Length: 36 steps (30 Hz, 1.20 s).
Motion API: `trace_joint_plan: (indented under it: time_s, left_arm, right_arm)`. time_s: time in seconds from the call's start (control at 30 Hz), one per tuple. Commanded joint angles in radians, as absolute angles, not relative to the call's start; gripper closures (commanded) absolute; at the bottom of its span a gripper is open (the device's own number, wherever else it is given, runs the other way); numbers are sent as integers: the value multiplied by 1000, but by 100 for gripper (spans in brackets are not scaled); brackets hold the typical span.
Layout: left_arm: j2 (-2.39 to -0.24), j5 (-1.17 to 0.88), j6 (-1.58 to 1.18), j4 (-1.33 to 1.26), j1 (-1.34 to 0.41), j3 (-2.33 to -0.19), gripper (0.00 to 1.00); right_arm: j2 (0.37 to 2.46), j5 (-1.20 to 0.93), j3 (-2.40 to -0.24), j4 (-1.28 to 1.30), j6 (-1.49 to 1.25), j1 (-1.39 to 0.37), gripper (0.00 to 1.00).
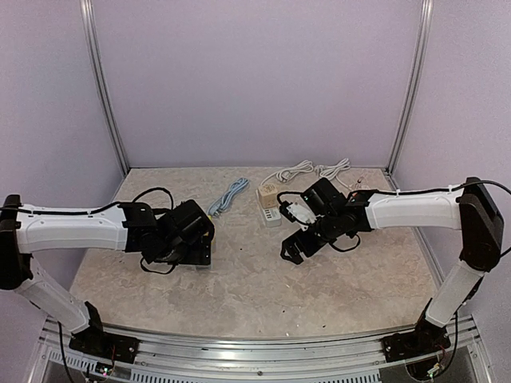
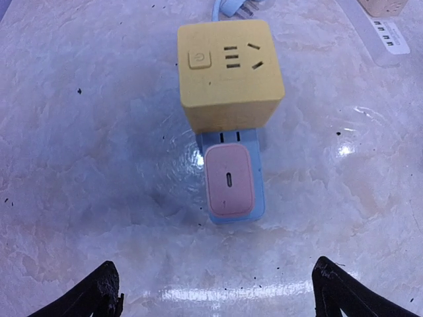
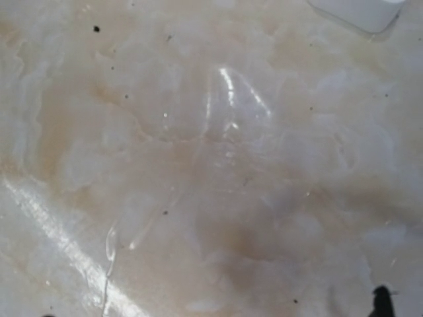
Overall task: Insert the plug
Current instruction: Move the socket to the center of the board.
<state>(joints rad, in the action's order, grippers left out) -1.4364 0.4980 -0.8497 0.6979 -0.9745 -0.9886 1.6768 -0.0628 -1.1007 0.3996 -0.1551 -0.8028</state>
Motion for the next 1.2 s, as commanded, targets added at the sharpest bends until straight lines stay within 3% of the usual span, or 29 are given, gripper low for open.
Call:
trace_joint_plan:
  time_s: [0.0,0.23,0.73,1.17]
  left_arm:
    - [-1571,564,-1056,875,-994,-1073,4]
    - [-1767,603,-1056,861,-997,-1147,2]
    - [-1771,472,-901,523,-921,-1027,17]
    - [-1811,470,-869,462,-890,-1028,50]
  right_arm:
    - [1652,-60,-1118,399,-153,-811,0]
    - [1585,-29,-1074,409,-161,-811,0]
    - [1499,7,-1035,419,-169,-810,0]
    - [1516,9,-1069,437,-157,-810,0]
